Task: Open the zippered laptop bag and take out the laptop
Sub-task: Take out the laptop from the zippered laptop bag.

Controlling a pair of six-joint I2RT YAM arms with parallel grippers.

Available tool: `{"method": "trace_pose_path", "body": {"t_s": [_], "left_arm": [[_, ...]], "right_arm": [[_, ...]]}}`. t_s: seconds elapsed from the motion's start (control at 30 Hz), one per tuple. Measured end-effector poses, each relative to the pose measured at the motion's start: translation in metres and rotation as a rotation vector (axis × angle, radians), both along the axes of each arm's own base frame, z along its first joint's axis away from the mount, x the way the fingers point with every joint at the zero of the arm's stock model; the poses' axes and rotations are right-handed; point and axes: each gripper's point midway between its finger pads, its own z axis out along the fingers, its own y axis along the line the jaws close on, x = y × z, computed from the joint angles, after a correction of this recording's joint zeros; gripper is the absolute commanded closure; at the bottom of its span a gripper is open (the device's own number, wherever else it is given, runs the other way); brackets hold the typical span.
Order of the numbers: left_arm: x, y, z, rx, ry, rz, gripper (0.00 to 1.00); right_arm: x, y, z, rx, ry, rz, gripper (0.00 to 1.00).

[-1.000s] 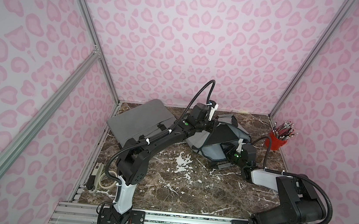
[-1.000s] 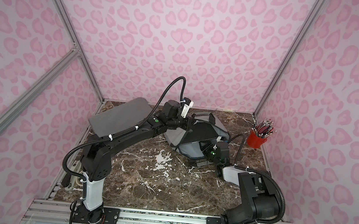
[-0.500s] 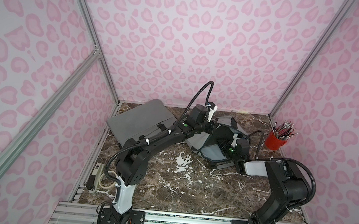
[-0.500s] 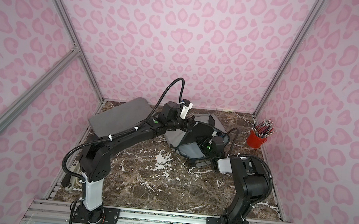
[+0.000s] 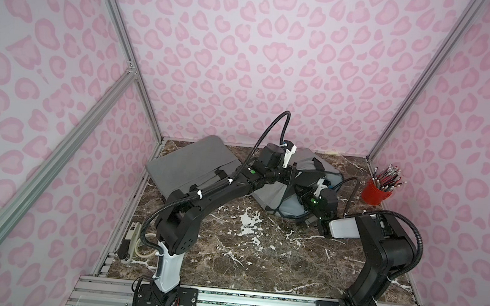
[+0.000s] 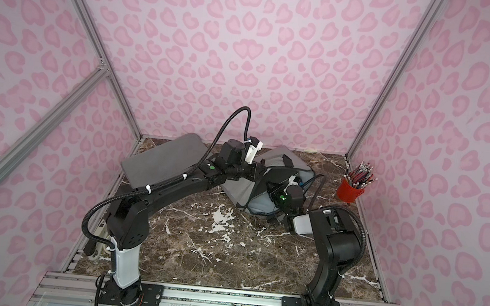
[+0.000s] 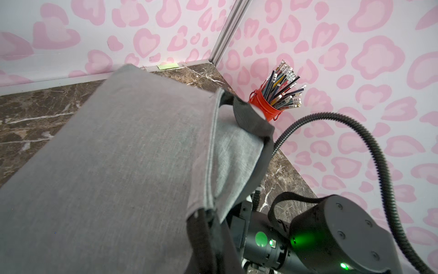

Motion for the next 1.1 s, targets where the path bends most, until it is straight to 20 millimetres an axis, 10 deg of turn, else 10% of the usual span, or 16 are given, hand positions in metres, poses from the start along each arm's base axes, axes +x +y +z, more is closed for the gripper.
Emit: {"method": "trace_pose_path", "body": {"t_s": [1.1], "left_arm": [[0.019,0.038,-0.058,0.03,0.036,0.085,0.99]], "right_arm": [[-0.05,-0.054,0.046,-0.163,0.039,-0.022,1.0]]}}
